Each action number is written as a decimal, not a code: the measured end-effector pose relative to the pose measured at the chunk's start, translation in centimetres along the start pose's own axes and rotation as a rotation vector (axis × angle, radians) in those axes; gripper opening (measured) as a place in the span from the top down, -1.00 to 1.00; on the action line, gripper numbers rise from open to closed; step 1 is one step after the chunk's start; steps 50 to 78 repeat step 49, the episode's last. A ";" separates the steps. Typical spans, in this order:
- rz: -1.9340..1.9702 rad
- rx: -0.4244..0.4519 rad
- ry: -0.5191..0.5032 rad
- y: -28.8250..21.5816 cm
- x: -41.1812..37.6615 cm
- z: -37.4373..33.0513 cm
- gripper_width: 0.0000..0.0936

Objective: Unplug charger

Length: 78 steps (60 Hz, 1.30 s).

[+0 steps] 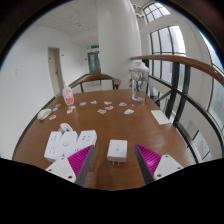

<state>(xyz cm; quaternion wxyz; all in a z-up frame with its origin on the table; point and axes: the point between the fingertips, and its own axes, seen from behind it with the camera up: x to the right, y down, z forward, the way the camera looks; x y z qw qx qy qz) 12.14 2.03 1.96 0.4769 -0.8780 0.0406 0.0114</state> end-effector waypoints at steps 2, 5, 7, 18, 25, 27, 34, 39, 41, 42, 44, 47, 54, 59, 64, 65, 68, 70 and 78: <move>0.007 0.004 -0.005 0.2 -0.1 -0.6 -0.79; 0.004 0.019 -0.006 0.5 -0.2 -2.0 -0.79; -0.006 0.035 -0.003 0.6 -0.4 -2.9 -0.79; -0.065 0.182 0.008 1.8 -2.2 -9.5 -0.78; -0.104 0.230 0.005 3.9 -3.6 -12.8 -0.80; -0.114 0.236 0.005 4.4 -3.9 -13.6 -0.80; -0.145 0.263 0.001 5.3 -4.6 -15.9 -0.80; -0.139 0.252 0.009 5.8 -4.0 -16.4 -0.79; -0.143 0.249 0.020 5.9 -3.4 -16.5 -0.78; -0.144 0.250 0.028 5.8 -3.2 -16.3 -0.77; -0.142 0.255 0.040 5.6 -2.9 -16.4 -0.76; -0.146 0.253 0.029 5.7 -3.0 -16.3 -0.74; -0.139 0.248 0.013 5.8 -3.3 -16.0 -0.74; -0.139 0.248 0.013 5.8 -3.3 -16.0 -0.74; -0.139 0.248 0.013 5.8 -3.3 -16.0 -0.74; -0.139 0.248 0.013 5.8 -3.3 -16.0 -0.74; -0.139 0.248 0.013 5.8 -3.3 -16.0 -0.74; -0.139 0.248 0.013 5.8 -3.3 -16.0 -0.74; -0.139 0.248 0.013 5.8 -3.3 -16.0 -0.74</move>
